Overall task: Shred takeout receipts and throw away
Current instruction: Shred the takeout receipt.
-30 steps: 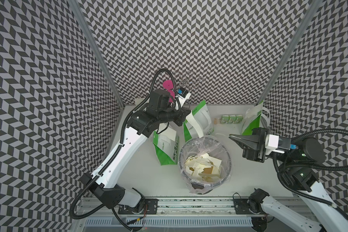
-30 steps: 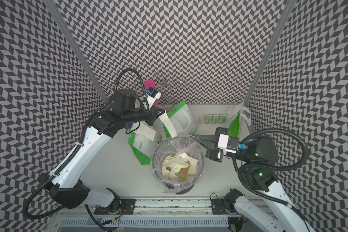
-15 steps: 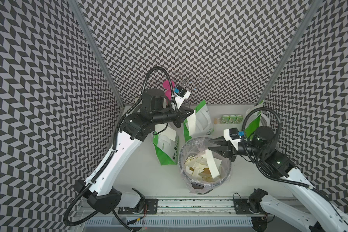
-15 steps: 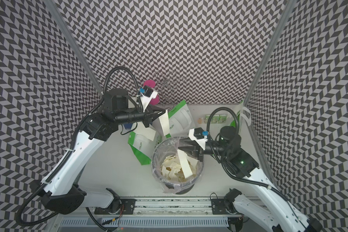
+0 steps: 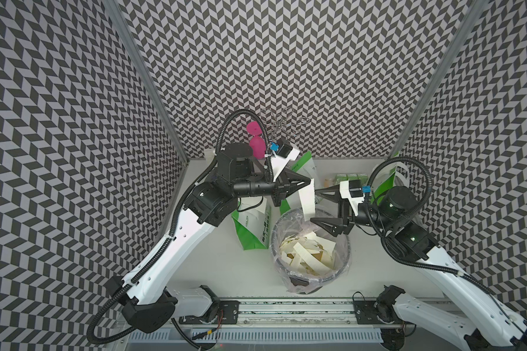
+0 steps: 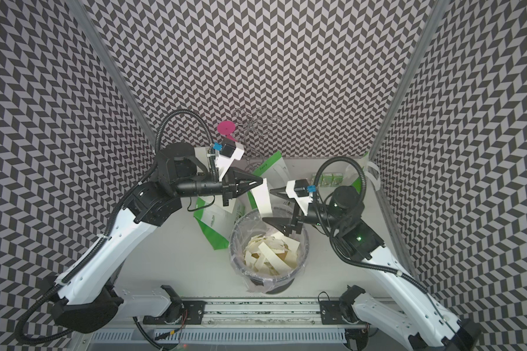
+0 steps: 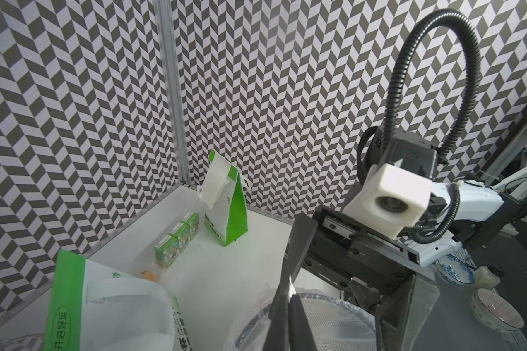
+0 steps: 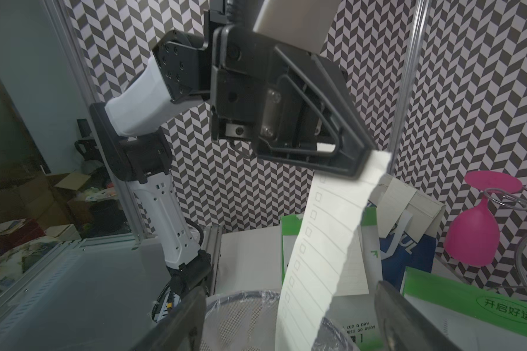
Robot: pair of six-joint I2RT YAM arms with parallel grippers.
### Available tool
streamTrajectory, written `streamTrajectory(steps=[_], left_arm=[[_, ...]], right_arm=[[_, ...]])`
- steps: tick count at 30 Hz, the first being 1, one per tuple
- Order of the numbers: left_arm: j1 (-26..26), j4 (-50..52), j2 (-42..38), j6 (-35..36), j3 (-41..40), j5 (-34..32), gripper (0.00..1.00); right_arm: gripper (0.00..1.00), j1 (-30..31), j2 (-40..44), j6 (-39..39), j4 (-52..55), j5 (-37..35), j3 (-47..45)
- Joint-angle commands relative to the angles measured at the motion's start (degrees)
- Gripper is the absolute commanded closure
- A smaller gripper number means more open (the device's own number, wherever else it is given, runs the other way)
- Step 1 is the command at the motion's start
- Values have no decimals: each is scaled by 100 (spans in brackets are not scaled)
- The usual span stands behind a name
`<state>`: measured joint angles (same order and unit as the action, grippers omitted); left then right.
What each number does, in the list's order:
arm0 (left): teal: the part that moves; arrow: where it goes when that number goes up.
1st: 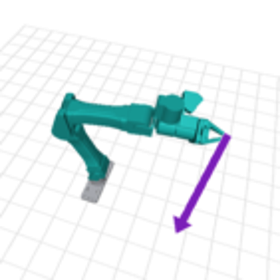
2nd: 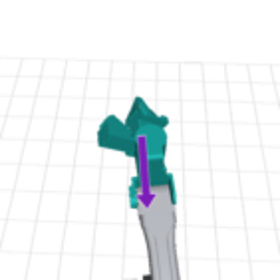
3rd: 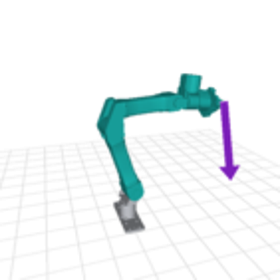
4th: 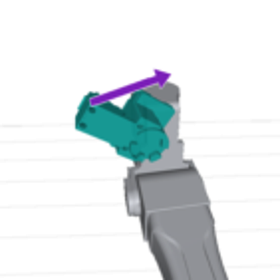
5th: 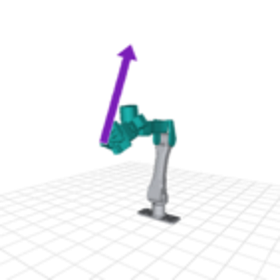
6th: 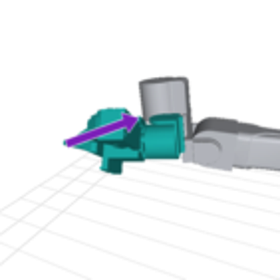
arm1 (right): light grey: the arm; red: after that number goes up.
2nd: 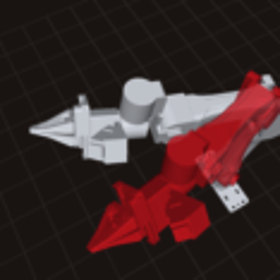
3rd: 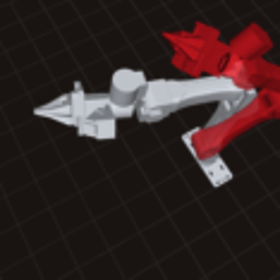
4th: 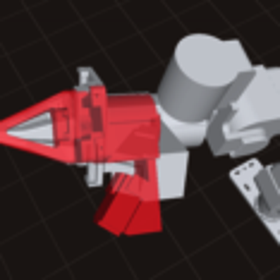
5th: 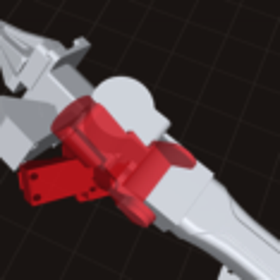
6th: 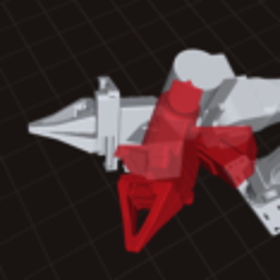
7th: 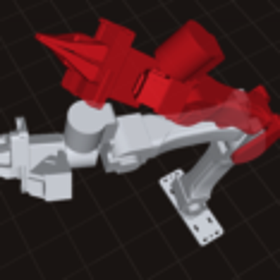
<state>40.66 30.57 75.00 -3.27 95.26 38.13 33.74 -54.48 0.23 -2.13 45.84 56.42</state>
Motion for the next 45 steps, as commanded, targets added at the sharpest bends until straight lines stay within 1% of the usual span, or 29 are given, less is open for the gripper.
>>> streamTrajectory(steps=[1,3,5,8,10,12,14,18,19,21,24,26,30,34,42,44,45], left_arm=[[64,-468,-108,-130,-1,292,100],[64,-464,-87,-120,-8,304,100],[71,-446,-64,-95,-17,321,100],[73,-448,-56,-78,-25,316,100],[82,-439,-39,-64,-25,326,100],[82,-396,-21,-30,-18,325,100],[89,-369,-4,4,-17,357,100],[91,-226,29,72,-7,311,100],[91,-181,39,89,-8,322,100],[91,-90,50,115,1,298,100],[93,-7,37,160,-6,265,100],[91,6,19,164,-17,353,100],[100,18,41,163,-25,603,86],[100,58,50,168,-34,678,75],[108,329,299,324,133,393,76],[108,420,367,370,202,267,79],[108,444,392,381,243,256,83]], right_arm=[[20,19,-308,-529,-830,371,123],[26,19,-407,-795,-1182,632,141],[37,19,-510,-928,-1337,765,227],[51,19,-628,-865,-1239,811,385],[57,20,-669,-900,-1277,873,421],[59,19,-702,-928,-1306,875,435],[65,23,-735,-838,-1185,832,496],[85,21,-814,-562,-810,715,684],[91,22,-835,-412,-615,637,768],[99,19,-869,-75,-204,506,935],[100,28,-942,464,451,235,1157],[100,28,-996,708,788,156,1292],[100,36,-1007,820,933,153,1378],[100,35,-1073,844,1016,149,1434],[100,37,-1091,750,949,341,1482],[100,37,-1091,777,979,325,1480],[100,39,-1091,785,1003,318,1478]])
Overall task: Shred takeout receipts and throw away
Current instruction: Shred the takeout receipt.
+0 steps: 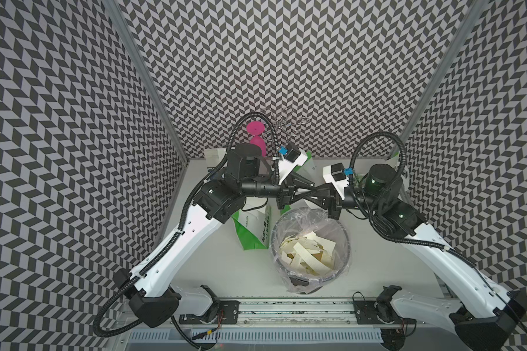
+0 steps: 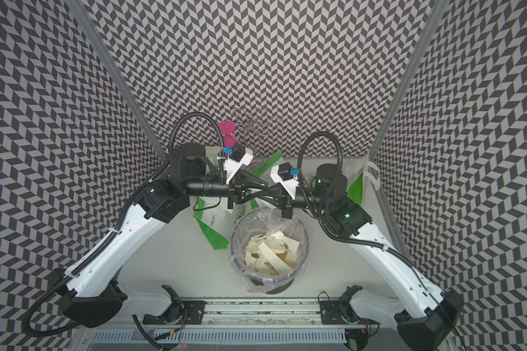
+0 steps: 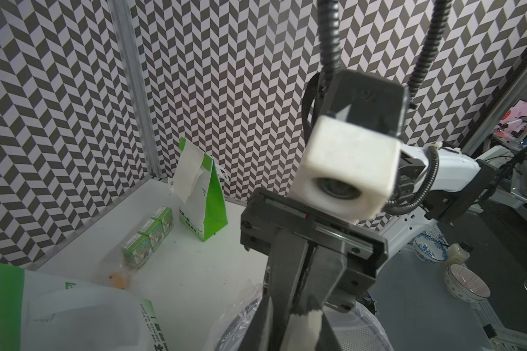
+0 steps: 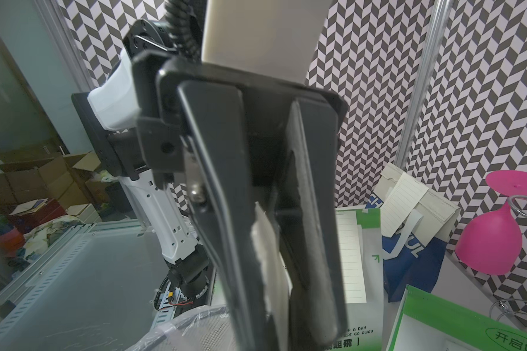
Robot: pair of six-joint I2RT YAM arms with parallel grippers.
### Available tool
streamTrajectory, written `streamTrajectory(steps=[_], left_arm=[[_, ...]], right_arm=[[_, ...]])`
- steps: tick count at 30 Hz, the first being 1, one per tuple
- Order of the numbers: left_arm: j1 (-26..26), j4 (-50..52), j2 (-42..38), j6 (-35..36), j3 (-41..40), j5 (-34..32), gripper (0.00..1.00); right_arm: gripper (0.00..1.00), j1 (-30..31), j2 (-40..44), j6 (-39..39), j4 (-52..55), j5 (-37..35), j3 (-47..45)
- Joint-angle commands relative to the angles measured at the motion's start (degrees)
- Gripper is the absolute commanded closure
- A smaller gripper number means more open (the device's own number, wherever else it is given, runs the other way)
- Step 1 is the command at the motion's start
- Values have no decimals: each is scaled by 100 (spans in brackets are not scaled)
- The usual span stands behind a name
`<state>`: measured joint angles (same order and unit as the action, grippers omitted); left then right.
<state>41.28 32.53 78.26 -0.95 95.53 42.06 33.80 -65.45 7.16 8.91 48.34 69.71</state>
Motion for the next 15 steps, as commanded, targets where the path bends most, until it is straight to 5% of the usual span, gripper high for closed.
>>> streamTrajectory(steps=[1,3,10,15], left_arm=[[47,266,89,156,236,-112,87],[47,278,87,156,248,-61,100],[47,296,-4,51,107,-203,100],[47,748,111,51,42,-922,100]], right_arm=[[100,33,8,103,-84,47,148],[100,33,19,119,-65,12,128],[100,69,73,320,-2,-408,122],[100,313,294,814,188,-1523,256]])
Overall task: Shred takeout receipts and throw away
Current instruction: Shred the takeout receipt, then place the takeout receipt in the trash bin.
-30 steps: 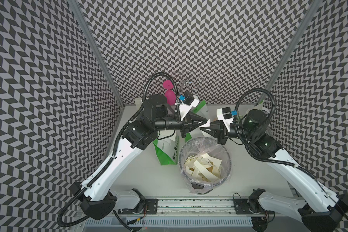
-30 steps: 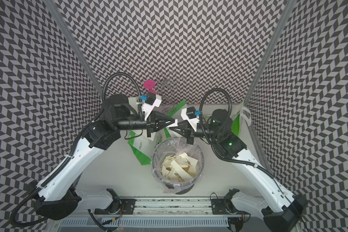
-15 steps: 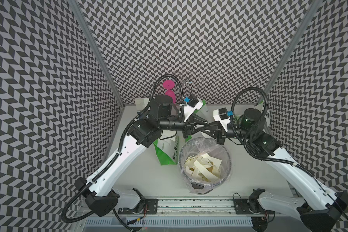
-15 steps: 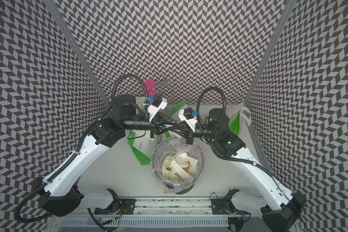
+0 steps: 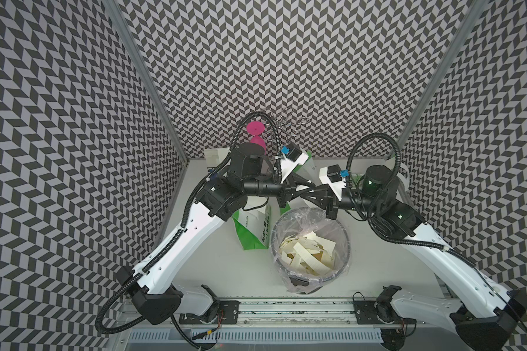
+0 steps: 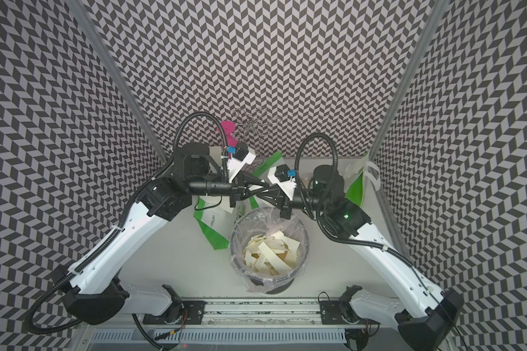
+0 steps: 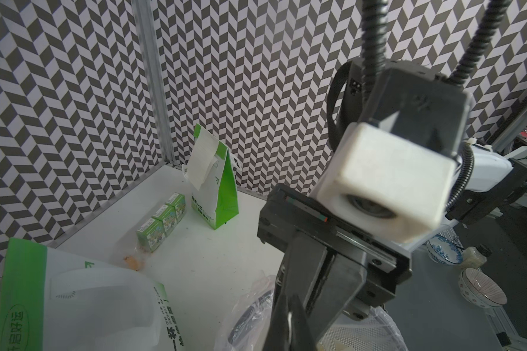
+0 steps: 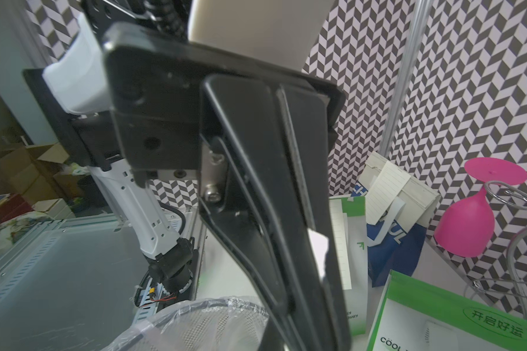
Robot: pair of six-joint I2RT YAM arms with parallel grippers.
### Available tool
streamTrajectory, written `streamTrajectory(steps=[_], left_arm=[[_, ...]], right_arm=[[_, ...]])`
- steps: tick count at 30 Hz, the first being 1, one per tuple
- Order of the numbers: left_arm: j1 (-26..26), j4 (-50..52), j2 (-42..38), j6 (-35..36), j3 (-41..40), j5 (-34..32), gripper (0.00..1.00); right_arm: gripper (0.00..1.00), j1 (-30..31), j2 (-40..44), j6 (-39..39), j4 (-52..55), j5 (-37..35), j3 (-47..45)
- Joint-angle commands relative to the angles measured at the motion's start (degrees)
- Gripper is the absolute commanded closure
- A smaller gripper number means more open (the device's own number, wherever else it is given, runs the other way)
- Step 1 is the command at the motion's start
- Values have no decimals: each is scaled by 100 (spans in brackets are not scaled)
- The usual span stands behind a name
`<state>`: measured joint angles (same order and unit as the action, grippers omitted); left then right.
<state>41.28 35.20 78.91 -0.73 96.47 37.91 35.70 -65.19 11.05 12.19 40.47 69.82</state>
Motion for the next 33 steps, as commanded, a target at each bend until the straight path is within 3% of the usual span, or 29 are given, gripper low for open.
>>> streamTrajectory(steps=[1,6,10,13,18,20,25,28,33], left_arm=[[47,501,32,-8,-78,-682,100],[47,662,-64,-125,-136,-1501,100],[47,696,-156,-154,-298,-1595,100],[54,654,-223,-186,-435,-1223,100],[91,704,-339,-206,-794,-1406,100],[128,647,-339,-226,-787,-1039,100],[538,380,-422,-269,-903,-707,99],[677,259,-446,-311,-1143,-607,88],[717,6,-640,-327,-1416,-658,56]], right_arm=[[100,182,309,498,-117,-938,257],[100,389,534,741,124,-1658,284],[100,411,727,776,312,-1825,277],[100,411,903,714,364,-1934,229],[100,402,1126,524,296,-1752,207],[100,394,1149,445,234,-1657,196],[100,375,1166,215,144,-1696,172],[100,350,1192,-167,-83,-1499,47],[100,323,1245,-1035,-699,-1043,-307]])
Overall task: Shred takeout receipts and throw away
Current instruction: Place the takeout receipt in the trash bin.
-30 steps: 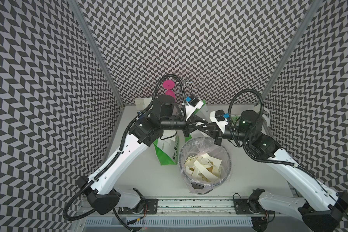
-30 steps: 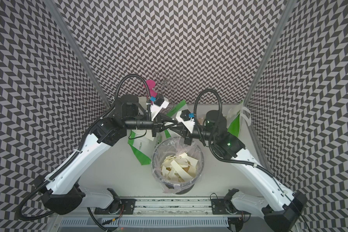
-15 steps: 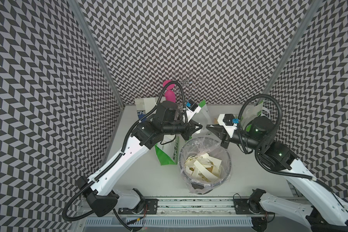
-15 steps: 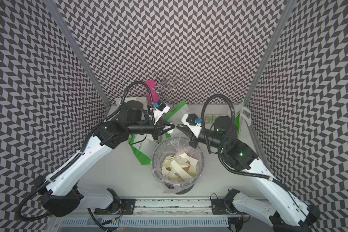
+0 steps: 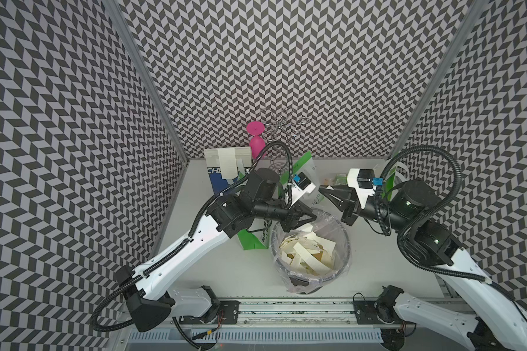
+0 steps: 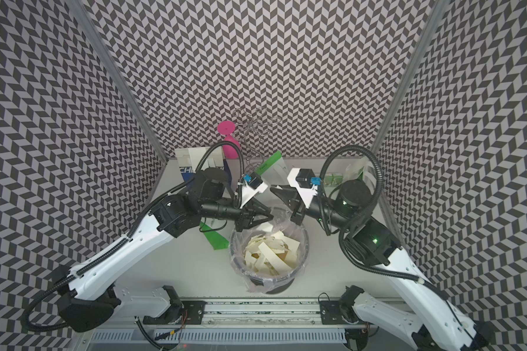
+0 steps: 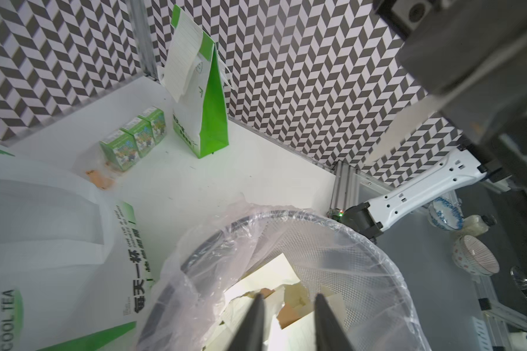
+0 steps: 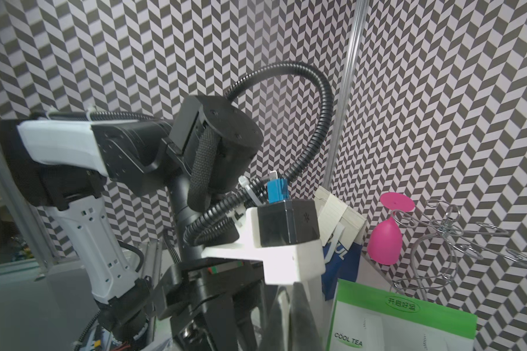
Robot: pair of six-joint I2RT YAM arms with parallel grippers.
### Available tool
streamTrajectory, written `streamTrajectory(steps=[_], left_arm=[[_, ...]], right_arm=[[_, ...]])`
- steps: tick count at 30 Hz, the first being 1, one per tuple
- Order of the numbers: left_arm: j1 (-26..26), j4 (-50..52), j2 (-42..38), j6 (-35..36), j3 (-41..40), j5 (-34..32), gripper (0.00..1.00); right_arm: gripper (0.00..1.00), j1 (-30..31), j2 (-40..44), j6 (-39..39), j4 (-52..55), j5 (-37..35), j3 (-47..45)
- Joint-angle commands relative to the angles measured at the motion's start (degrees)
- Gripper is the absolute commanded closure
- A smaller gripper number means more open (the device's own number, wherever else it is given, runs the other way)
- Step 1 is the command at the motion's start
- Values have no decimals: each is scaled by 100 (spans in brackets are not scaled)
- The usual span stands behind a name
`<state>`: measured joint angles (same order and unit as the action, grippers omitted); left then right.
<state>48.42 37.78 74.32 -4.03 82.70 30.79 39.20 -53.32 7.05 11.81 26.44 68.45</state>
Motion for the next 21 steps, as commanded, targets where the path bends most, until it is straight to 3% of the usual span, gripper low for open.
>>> streamTrajectory(steps=[1,4,8,11,21], left_arm=[[4,-293,-218,15,-43,18,49],[7,-623,-373,38,-91,61,37],[-46,-1838,-699,-280,-518,355,26],[-74,-2589,-729,-590,-764,728,26],[-96,-3336,-404,-775,-746,1127,33]], right_arm=[[100,-26,67,-811,-808,419,-242],[100,-26,93,-1245,-1164,476,-403],[100,-26,206,-2177,-2076,448,-825],[100,-26,232,-2686,-2524,491,-987],[100,-27,243,-3821,-3598,714,-1355]])
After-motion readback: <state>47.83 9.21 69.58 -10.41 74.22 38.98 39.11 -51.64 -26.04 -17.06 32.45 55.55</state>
